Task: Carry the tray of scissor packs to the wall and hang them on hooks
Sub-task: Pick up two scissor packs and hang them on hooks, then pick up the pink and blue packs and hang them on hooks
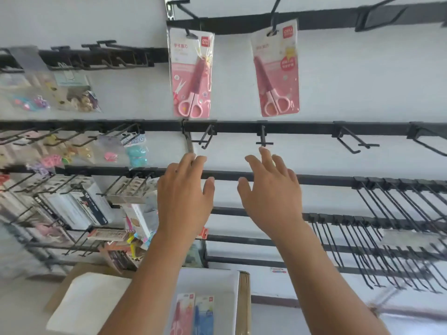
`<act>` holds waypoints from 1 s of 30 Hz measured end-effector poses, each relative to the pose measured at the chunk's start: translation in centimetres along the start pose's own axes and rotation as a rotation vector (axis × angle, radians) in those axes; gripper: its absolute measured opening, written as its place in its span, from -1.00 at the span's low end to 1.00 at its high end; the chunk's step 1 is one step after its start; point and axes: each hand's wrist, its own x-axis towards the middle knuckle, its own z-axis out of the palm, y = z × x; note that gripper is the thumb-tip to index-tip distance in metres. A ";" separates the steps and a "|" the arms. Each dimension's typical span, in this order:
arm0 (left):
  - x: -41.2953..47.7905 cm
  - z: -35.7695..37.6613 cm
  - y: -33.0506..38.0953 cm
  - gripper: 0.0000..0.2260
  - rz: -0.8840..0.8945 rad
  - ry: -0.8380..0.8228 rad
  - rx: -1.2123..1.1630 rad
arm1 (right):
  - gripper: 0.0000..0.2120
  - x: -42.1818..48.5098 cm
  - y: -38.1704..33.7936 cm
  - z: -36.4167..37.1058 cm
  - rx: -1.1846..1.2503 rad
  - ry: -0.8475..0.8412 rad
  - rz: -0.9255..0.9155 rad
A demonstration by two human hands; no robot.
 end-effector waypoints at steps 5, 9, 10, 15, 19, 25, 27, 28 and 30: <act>-3.2 2.3 -2.2 -0.66 -0.018 -0.112 0.039 | -0.54 -2.2 -0.7 4.1 -0.029 -0.163 0.003; -5.6 5.1 -5.1 -0.67 -0.007 -0.215 0.053 | -0.55 -3.6 -1.5 8.0 -0.070 -0.312 0.050; -5.9 5.9 -6.0 -0.66 -0.002 -0.247 0.058 | -0.55 -3.8 -1.8 9.1 -0.081 -0.344 0.061; -6.9 9.7 -11.5 -0.65 0.005 -0.378 0.051 | -0.52 -4.5 -4.3 14.8 -0.099 -0.506 0.164; -8.3 13.0 -16.0 -0.65 -0.021 -0.480 0.008 | -0.51 -5.6 -6.0 19.6 -0.114 -0.648 0.240; -12.1 17.4 -20.9 -0.64 -0.026 -0.668 0.002 | -0.53 -8.1 -6.5 26.8 -0.163 -0.805 0.310; -13.5 18.6 -21.7 -0.64 -0.054 -0.738 -0.001 | -0.54 -9.1 -6.1 28.9 -0.160 -0.845 0.320; -14.2 19.3 -22.0 -0.64 -0.078 -0.777 -0.004 | -0.55 -9.6 -5.8 29.9 -0.155 -0.862 0.325; -15.7 20.5 -22.3 -0.61 -0.122 -0.834 -0.002 | -0.57 -10.6 -5.2 31.8 -0.141 -0.891 0.328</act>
